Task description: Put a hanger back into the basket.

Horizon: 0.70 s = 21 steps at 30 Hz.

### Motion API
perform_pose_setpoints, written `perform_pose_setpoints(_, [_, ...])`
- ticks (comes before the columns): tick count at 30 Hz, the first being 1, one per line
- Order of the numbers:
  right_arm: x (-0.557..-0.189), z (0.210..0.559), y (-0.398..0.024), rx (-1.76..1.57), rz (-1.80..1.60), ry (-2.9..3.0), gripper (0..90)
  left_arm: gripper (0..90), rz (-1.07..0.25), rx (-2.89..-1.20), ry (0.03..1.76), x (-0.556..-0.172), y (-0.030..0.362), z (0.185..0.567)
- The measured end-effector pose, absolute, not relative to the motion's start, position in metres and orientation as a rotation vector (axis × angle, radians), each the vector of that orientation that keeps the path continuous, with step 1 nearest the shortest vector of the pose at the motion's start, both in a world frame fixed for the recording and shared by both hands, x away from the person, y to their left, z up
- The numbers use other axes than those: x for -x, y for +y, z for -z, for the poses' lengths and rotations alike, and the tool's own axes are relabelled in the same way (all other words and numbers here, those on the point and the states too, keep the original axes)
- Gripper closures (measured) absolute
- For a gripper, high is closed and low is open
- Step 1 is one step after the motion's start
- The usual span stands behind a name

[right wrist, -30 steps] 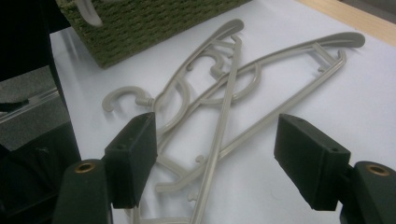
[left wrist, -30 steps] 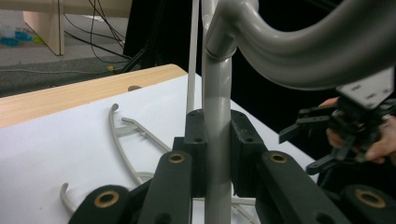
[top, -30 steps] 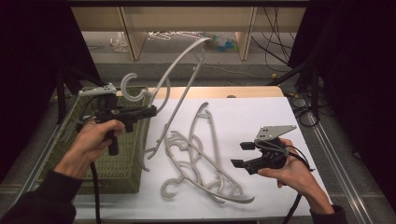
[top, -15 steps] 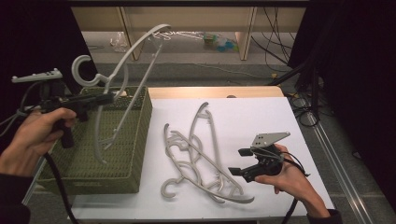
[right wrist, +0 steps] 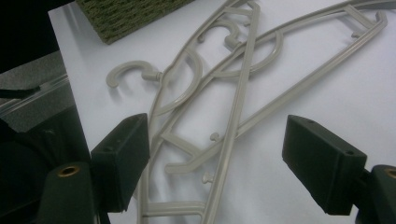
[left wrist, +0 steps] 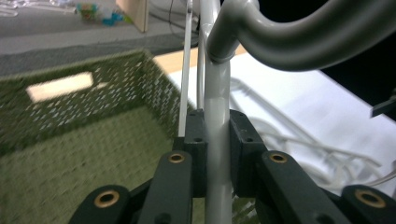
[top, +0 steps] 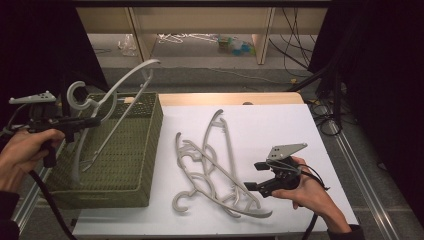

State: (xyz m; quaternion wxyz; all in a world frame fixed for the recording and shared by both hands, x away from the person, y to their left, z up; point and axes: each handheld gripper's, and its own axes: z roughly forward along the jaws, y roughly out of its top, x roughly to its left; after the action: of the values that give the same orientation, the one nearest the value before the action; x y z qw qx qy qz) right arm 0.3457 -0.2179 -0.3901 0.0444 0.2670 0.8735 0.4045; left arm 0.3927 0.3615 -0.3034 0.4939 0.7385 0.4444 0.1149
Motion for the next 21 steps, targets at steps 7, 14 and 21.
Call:
perform_pose_setpoints(7, [-0.345, 0.391, -0.219, -0.812, -1.231, 2.668, 23.9, 79.2, -0.307, -1.825, 1.153, -0.394, 0.383, 0.323])
perform_pose_setpoints(14, [-0.344, 0.394, -0.22, -0.825, -1.222, 2.674, 23.6, 79.2, -0.312, -1.874, 1.203, -0.396, 0.393, 0.34])
perform_pose_setpoints(21, [-0.345, 0.395, -0.222, -0.83, -1.223, 2.674, 23.5, 79.1, -0.254, -1.873, 1.22, -0.398, 0.398, 0.357])
